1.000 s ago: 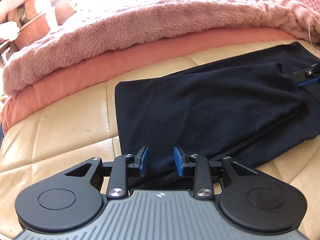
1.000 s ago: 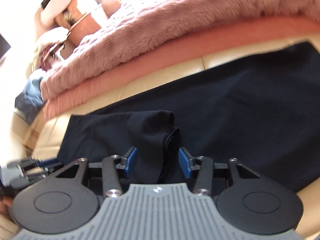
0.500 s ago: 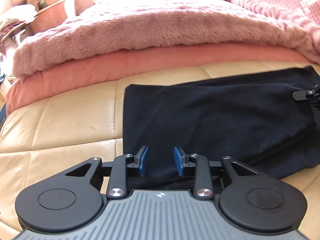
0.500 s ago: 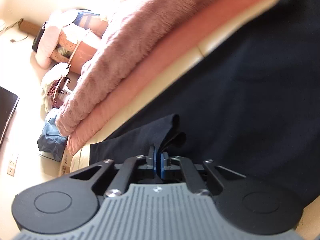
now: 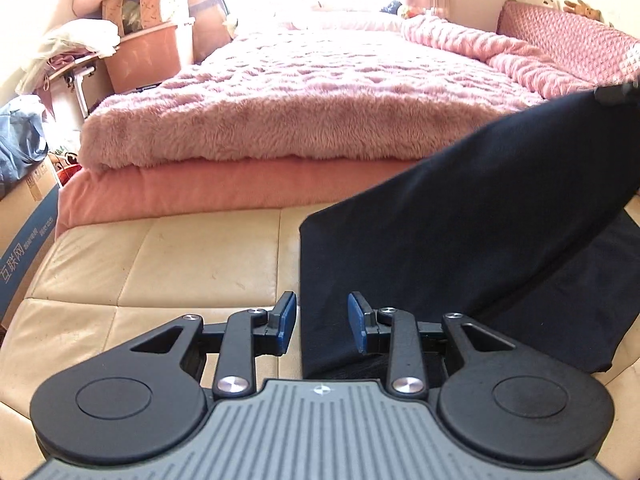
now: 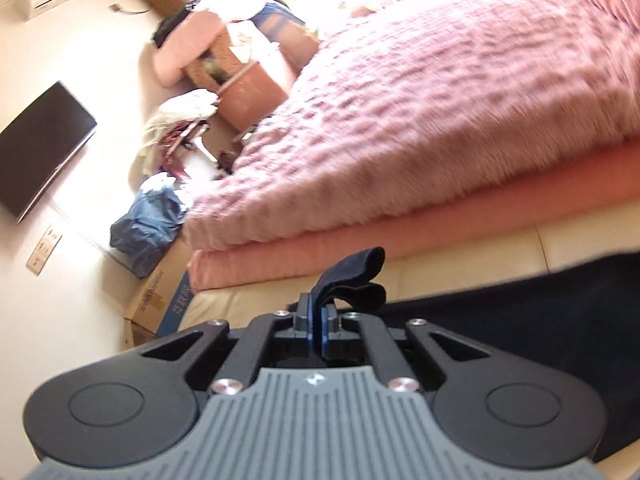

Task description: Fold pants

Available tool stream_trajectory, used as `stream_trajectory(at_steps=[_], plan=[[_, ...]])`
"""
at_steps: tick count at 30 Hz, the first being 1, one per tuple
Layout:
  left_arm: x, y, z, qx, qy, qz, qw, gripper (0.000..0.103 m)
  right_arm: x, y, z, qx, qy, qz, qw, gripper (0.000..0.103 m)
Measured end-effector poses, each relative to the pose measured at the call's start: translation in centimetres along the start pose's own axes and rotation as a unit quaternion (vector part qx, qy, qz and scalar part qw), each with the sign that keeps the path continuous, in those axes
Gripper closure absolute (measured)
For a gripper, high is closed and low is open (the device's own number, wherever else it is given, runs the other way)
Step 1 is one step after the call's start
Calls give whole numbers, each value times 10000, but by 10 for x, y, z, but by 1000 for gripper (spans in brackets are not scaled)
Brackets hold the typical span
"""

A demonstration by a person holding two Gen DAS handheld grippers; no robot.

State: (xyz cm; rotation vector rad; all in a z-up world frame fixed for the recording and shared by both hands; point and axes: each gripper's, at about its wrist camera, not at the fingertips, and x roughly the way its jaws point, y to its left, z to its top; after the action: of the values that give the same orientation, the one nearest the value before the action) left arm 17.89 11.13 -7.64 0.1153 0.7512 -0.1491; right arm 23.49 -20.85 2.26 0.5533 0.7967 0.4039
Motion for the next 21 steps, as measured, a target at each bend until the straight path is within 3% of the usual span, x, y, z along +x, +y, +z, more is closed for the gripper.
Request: stream_trajectory(at_steps=[5, 10, 14, 18, 21], plan=[[-9, -6, 9, 23, -176, -102, 9998, 66, -57, 25, 50, -592, -182, 69, 9981, 103], [-2, -21, 16, 65, -227, -255, 9994, 66, -106, -9, 90, -642, -193, -337, 9972, 103], [11, -35, 17, 181, -139, -378, 9990, 66, -117, -92, 93, -166, 14, -1039, 9944, 103], [32, -48, 17, 277, 71, -468, 9985, 66, -95, -200, 56, 566, 397, -1780, 9816, 103], [46, -57, 17, 309, 223, -509, 9980, 66, -75, -254, 28, 855, 622, -2173, 9704, 103]])
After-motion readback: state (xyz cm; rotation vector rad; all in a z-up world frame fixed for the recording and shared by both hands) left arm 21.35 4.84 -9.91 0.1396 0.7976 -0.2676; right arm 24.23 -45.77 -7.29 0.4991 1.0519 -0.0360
